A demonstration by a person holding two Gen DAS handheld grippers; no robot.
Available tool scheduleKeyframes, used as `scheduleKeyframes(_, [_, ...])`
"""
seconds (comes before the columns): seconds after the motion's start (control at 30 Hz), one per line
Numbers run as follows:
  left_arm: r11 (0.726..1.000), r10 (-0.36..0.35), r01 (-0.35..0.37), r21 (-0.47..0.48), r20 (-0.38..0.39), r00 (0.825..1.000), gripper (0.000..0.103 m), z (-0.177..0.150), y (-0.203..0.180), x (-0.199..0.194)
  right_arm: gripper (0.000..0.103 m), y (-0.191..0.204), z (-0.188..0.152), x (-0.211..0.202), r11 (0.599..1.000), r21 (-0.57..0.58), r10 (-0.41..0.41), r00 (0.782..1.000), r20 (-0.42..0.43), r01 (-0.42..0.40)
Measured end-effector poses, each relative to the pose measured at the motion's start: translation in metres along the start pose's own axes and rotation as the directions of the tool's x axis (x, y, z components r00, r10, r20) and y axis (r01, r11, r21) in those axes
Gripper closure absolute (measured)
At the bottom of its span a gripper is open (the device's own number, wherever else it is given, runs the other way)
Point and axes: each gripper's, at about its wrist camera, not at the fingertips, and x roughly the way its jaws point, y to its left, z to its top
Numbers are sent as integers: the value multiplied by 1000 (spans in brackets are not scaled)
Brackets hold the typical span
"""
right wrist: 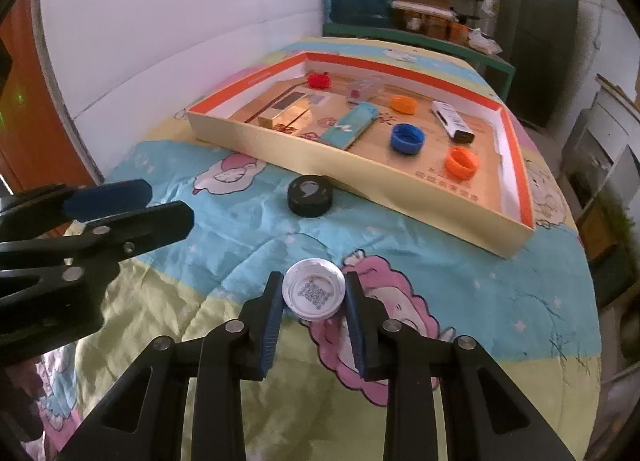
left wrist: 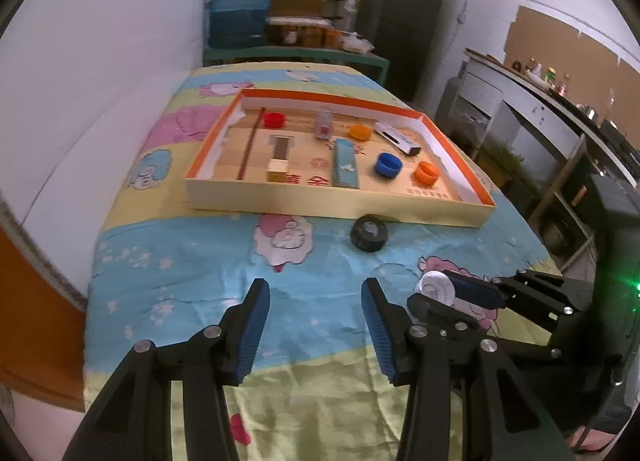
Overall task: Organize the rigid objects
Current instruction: 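Grasp the black tape roll with the left tool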
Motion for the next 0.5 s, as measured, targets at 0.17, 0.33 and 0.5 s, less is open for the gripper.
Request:
scheduleKeyframes(0.17, [997, -36, 38, 60, -30, 999, 56, 8, -21, 16, 73, -17, -8, -11, 999, 47, -19, 1000, 10, 18])
scheduleKeyframes(0.33, [995, -41, 46, 92, -55, 998, 55, 19, -36, 39, 73, -31, -14, -20, 996, 78, -37, 999, 20, 35])
scheduleKeyframes(0.5, [995, -10, 18, 101, -71, 997, 55, 31, -39, 61, 73, -42, -17, -28, 994, 107, -40, 999, 36, 36])
